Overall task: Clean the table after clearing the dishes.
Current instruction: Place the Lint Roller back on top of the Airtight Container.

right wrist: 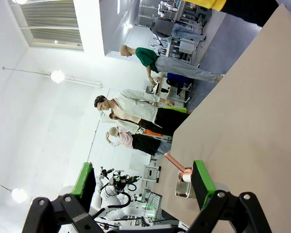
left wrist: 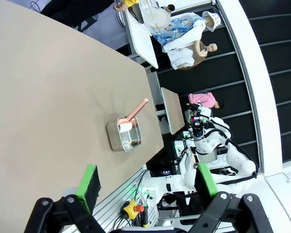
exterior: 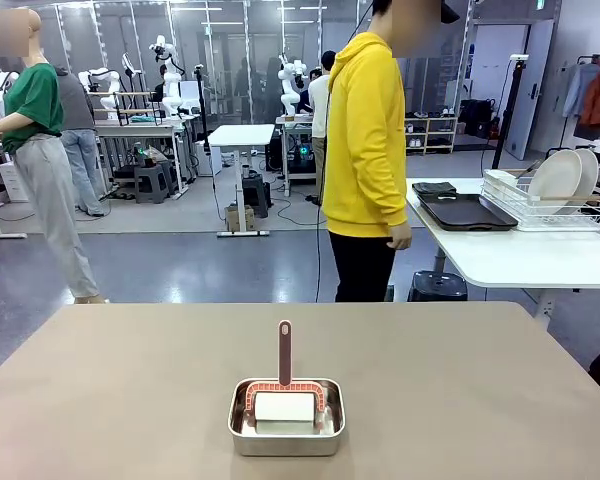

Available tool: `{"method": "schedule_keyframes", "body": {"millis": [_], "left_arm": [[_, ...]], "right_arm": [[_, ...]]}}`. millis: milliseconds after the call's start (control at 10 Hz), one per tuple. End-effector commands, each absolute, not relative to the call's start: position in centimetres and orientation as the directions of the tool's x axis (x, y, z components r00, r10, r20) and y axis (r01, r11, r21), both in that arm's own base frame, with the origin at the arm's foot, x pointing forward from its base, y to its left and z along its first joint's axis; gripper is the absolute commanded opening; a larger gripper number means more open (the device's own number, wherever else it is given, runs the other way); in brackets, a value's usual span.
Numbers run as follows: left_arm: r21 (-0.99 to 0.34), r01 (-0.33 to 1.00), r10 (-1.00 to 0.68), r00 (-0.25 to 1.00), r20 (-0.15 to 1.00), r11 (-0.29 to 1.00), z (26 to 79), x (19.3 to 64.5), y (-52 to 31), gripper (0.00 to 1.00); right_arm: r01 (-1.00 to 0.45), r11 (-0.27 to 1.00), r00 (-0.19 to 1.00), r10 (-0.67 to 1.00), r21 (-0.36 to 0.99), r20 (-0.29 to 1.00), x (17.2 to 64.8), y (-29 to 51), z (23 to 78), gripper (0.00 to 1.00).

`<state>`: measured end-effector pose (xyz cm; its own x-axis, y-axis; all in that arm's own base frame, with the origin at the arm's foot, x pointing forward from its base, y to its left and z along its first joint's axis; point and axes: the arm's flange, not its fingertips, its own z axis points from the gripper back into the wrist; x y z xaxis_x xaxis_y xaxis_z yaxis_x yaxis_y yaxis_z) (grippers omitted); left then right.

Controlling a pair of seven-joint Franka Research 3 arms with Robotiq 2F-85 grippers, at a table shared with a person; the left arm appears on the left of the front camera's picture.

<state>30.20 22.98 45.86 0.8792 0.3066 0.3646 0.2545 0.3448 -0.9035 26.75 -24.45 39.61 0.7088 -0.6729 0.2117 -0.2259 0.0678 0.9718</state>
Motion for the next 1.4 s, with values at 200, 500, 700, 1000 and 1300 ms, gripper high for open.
{"method": "schedule_keyframes", "body": {"millis": [200, 500, 700, 1000, 1300], "left_arm": [[-0.898, 0.263, 0.318, 0.869, 0.38, 0.353, 45.97, 29.83, 22.71, 1.0], [-0.898, 0.263, 0.318, 0.869, 0.38, 0.353, 45.97, 29.83, 22.71, 1.0], [-0.898, 0.263, 0.318, 0.869, 0.38, 0.353, 45.97, 29.83, 22.71, 1.0], [-0.898, 0.263, 0.318, 0.869, 0.38, 0.353, 45.97, 29.83, 22.71, 1.0], [-0.898, 0.263, 0.318, 0.869, 0.38, 0.353, 45.97, 29.83, 22.71, 1.0]], "right_arm": [[-0.233, 0.067, 0.711, -0.668, 0.97, 0.217, 26.43, -24.33, 39.83, 1.0], [-0.233, 0.067, 0.711, -0.668, 0.97, 0.217, 26.43, -24.33, 39.83, 1.0], [-0.233, 0.067, 0.711, -0.668, 0.97, 0.217, 26.43, -24.33, 39.83, 1.0], [-0.233, 0.067, 0.711, -0.668, 0.97, 0.217, 26.43, -24.33, 39.83, 1.0], [-0.233, 0.067, 0.711, -0.668, 0.97, 0.217, 26.43, -24.33, 39.83, 1.0]]}}
